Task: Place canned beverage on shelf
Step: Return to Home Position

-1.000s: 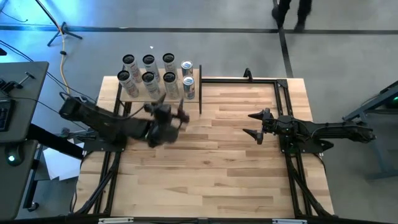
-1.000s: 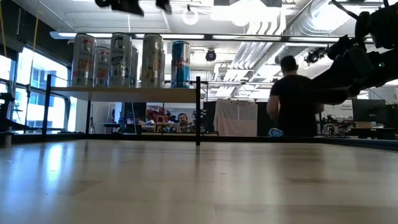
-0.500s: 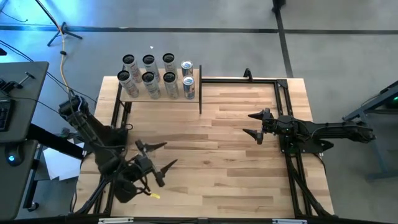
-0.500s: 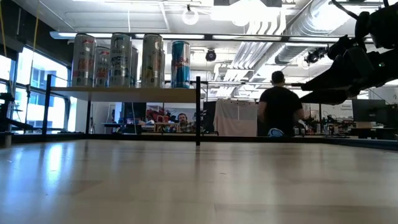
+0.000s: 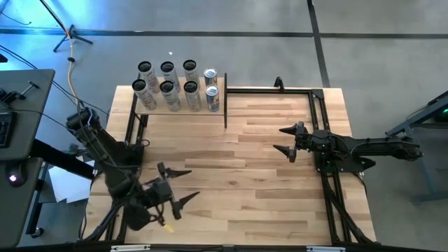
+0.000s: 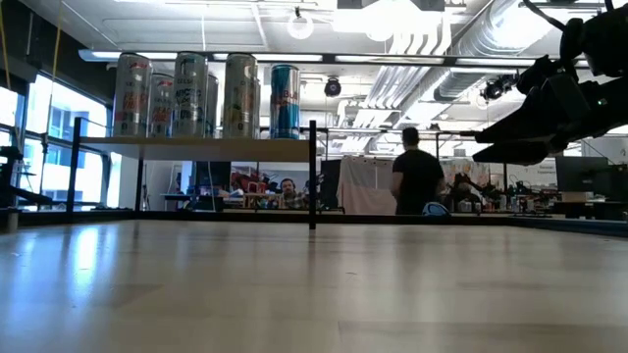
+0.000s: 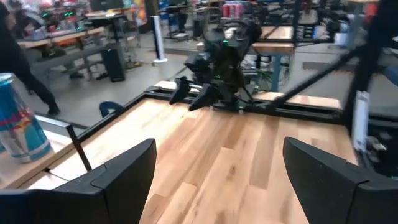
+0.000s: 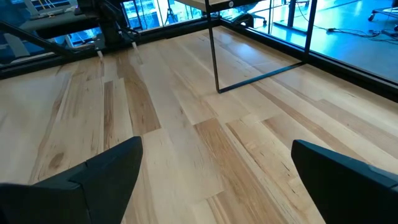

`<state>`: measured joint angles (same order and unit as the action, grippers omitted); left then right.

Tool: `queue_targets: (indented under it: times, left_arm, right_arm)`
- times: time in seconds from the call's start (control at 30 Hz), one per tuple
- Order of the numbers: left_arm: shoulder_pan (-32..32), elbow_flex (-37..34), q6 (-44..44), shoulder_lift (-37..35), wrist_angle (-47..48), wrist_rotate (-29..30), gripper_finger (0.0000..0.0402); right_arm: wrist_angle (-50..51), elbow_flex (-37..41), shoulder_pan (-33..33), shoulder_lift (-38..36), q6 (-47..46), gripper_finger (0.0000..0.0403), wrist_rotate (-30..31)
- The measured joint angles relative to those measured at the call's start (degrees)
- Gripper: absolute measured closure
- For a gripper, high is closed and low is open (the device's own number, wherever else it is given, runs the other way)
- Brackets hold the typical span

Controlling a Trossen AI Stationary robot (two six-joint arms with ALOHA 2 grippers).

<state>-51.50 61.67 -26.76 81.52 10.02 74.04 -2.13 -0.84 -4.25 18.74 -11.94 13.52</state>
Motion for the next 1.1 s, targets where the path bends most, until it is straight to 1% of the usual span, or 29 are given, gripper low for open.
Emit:
queue_targets:
  times: [0.2,0.37,0.47,0.53,0.63,0.73,0.93,1.1]
  left_arm:
    - [5.65,0.07,-0.09,1.44,-5.55,-2.52,0.0082]
    - [11.09,0.07,-0.14,1.42,-6.86,-7.53,0.0083]
    - [13.89,0.07,-0.15,1.42,-6.88,-11.72,0.0088]
    - [15.69,0.07,-0.15,1.28,-6.85,-14.02,0.0099]
    - [17.77,0.07,-0.17,0.15,-6.67,-15.21,0.0122]
    - [20.16,0.07,-0.19,-2.53,-5.32,-16.59,0.0148]
    - [26.67,0.07,-0.19,-8.93,0.87,-26.69,0.0188]
    - [31.92,0.02,-0.81,-12.18,5.82,-31.57,0.0213]
  right_arm:
    - [0.0,0.0,0.02,-0.02,0.0,0.0003,0.02]
    - [0.0,0.0,0.02,0.0,0.02,0.0003,0.01]
    - [0.0,0.0,0.01,-0.02,0.0,0.0003,0.02]
    - [0.0,0.0,0.0,-0.01,0.01,0.0003,0.01]
    - [0.0,0.0,0.01,0.0,0.01,0.0003,0.01]
    - [0.0,0.0,0.02,-0.01,0.02,0.0003,0.01]
    - [0.0,0.0,0.02,-0.02,0.01,0.0003,0.01]
    - [0.0,0.0,0.02,-0.01,0.01,0.0003,0.01]
